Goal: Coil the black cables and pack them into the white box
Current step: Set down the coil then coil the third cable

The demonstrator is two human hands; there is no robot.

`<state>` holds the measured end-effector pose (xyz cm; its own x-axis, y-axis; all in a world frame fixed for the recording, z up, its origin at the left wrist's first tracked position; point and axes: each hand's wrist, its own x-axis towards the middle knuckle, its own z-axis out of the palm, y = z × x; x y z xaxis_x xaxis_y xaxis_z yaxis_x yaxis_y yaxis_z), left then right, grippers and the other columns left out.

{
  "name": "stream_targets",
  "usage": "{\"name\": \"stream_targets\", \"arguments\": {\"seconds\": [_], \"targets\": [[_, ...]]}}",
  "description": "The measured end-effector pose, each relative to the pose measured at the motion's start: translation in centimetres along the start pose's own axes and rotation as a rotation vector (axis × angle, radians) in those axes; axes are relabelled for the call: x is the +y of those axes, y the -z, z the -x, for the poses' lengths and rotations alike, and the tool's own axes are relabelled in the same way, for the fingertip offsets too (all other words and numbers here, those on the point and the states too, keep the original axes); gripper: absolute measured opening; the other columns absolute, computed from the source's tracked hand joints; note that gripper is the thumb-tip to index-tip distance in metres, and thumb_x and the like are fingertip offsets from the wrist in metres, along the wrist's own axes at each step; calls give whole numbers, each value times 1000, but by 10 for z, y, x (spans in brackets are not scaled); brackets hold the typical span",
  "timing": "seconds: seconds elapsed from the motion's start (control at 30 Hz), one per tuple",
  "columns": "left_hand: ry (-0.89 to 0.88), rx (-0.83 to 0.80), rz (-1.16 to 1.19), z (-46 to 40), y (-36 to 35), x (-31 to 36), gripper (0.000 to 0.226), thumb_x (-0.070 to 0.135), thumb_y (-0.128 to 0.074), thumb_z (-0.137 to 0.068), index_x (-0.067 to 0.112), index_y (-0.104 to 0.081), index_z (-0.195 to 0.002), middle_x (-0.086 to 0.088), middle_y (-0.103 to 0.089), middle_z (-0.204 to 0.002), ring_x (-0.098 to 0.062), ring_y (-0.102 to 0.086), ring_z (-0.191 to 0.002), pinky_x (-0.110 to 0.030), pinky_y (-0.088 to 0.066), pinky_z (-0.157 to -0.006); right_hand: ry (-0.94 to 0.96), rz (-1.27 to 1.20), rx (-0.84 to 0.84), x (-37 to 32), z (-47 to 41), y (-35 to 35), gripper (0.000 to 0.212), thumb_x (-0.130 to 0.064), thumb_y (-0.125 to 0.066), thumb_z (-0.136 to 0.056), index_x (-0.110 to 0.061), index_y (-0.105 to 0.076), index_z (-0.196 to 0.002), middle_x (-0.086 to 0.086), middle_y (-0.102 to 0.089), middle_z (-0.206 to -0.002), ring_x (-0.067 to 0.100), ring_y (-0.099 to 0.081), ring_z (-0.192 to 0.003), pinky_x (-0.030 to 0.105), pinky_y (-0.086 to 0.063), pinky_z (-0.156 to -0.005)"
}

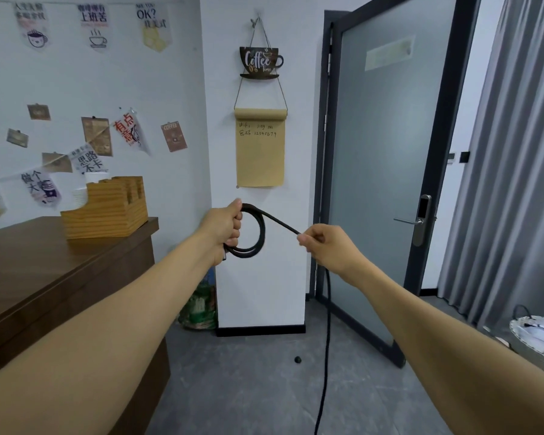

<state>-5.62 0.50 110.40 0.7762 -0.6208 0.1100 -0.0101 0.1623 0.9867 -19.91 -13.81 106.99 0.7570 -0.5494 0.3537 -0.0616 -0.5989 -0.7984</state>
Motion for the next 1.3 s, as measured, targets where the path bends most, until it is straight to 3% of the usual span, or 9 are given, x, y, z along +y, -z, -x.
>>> {"name": "stream_targets", "arguments": {"seconds": [0.2, 0.37, 0.5, 0.67, 0.87, 0.93, 1.07, 1.17, 1.3], "targets": [[-10, 313, 135, -17, 47, 10, 39, 32, -44, -99, 16, -39, -64, 5, -29, -51, -4, -20, -27, -14, -15, -28, -115, -33, 120, 40, 16, 20, 17, -20, -57, -94, -13, -61, -79, 0, -47, -62, 14, -38, -56, 23, -33, -52], [-119, 421, -75, -29, 53, 4, 41, 37, -37, -100, 15, -37, -66, -2, -33, -59, -16, -29, -46, -23, -25, -44, -22, 247, 244, 29, 10, 15, 16, -14, -56, -93, -13, -71, -100, 1, -68, -88, 17, -59, -79, 24, -49, -68], [-273, 327, -352, -25, 31, 1, 45, 41, -29, -101, 14, -37, -66, -2, -36, -61, -19, -34, -53, -31, -29, -58, 181, 705, -20, -17, 6, -5, 24, -18, -49, -93, -21, -71, -100, -8, -65, -104, 16, -59, -97, 32, -50, -78], [-290, 134, -431, -12, 7, -9, 46, 41, -27, -102, 15, -33, -64, 1, -34, -56, -16, -32, -49, -28, -29, -51, 324, 516, -206, -64, 2, -12, 15, -18, -56, -92, -12, -70, -96, 0, -66, -100, 18, -59, -92, 31, -49, -82], [-174, -145, -220, 3, -11, -15, 40, 39, -33, -102, 10, -47, -78, 2, -49, -54, -13, -48, -46, -24, -40, -51, 304, 113, -173, -76, -6, -4, 15, -16, -60, -91, -7, -70, -85, 20, -66, -87, 17, -53, -74, 36, -48, -77], [-128, -220, -117, 8, -17, -13, 38, 37, -34, -102, 12, -47, -77, 4, -48, -50, -12, -49, -44, -24, -41, -51, 286, 47, -138, -73, -8, -1, 16, -16, -59, -91, -7, -70, -83, 19, -63, -80, 15, -49, -71, 29, -43, -70], [-44, -323, 19, 18, -25, -10, 40, 39, -33, -102, 14, -42, -73, 4, -45, -49, -14, -45, -44, -25, -42, -51, 224, -58, -62, -62, -12, 2, 15, -15, -58, -92, -7, -69, -85, 6, -66, -83, 11, -57, -78, 10, -44, -68], [2, -404, 64, 22, -28, -10, 42, 42, -29, -102, 15, -40, -73, 7, -36, -48, -10, -36, -41, -20, -38, -46, 192, -120, -42, -57, -14, 4, 15, -16, -58, -92, -7, -68, -86, 2, -67, -83, 6, -61, -79, 7, -44, -69], [41, -477, 60, 23, -24, -6, 42, 44, -29, -101, 16, -40, -72, 10, -25, -48, -4, -22, -37, -16, -25, -40, 148, -161, 23, -59, -14, 7, 13, -19, -67, -86, -9, -66, -77, -16, -58, -53, -3, -49, -46, 6, -35, -46]]}}
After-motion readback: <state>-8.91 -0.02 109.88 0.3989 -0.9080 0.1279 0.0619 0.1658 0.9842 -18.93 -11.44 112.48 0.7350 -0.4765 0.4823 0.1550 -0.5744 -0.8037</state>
